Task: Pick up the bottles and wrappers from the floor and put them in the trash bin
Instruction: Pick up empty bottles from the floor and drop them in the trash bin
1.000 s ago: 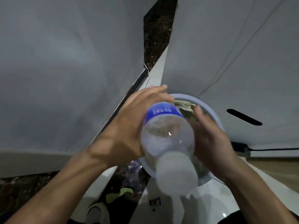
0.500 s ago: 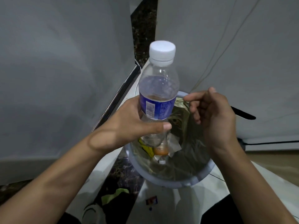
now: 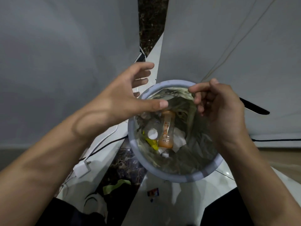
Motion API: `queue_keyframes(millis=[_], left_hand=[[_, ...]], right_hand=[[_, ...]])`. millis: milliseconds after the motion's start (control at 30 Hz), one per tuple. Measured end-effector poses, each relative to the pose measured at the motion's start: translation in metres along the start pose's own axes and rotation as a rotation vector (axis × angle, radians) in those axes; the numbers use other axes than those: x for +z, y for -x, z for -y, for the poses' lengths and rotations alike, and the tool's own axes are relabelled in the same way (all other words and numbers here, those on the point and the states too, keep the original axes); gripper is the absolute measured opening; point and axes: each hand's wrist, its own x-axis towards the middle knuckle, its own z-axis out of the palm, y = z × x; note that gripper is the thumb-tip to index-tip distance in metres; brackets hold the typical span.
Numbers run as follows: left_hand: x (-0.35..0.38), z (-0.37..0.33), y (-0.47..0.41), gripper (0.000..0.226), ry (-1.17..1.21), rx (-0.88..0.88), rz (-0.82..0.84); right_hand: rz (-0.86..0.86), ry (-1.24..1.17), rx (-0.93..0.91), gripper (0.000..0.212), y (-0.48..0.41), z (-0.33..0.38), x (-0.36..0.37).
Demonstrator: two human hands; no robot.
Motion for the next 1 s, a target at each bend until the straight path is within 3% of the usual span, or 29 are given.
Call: queue_keyframes(millis=[100, 167, 233, 300, 400, 567, 667, 767, 900, 1000], left_hand=[[-0.015, -0.001, 0.007, 0.093, -0.334, 0.125, -0.035], [-0.023, 0.004, 0.01, 0.093, -0.663, 0.208, -0.052], [-0.027, 0.011, 0.012, 0.095, -0.836, 0.242, -0.034], [-0.027, 0.017, 0.016, 0.096, -0.814, 0.209, 0.01], [-0.023, 0.022, 0.031, 0.094, -0.731, 0.19, 0.035], [-0.014, 0.003, 0.057, 0.096, -0.612, 0.137, 0.07], [-0.017, -0.014, 0.075, 0.097, -0.683, 0.114, 0.058], [-0.021, -0.034, 0.104, 0.097, -0.823, 0.125, 0.026], [-0.029, -0.077, 0.153, 0.095, -0.666, -0.037, -0.002], [-0.039, -0.125, 0.193, 0.088, -0.678, -0.113, 0.037]], right_hand=[[0.024, 0.149, -0.046, 0.036, 0.003, -0.001, 0.003], [0.085, 0.409, -0.122, 0.028, 0.008, -0.002, 0.006], [0.175, 0.721, -0.217, 0.013, 0.016, -0.005, 0.01], [0.204, 0.916, -0.284, 0.012, 0.026, -0.005, 0.016], [0.232, 1.027, -0.294, 0.036, 0.043, -0.001, 0.023], [0.211, 1.014, -0.246, 0.055, 0.084, 0.003, 0.037], [0.189, 1.059, -0.257, 0.061, 0.101, -0.004, 0.043], [0.18, 1.178, -0.172, 0.071, 0.114, 0.004, 0.037], [0.225, 1.129, 0.093, 0.086, 0.156, 0.046, 0.03], [0.293, 1.139, 0.098, 0.087, 0.198, 0.094, 0.039]])
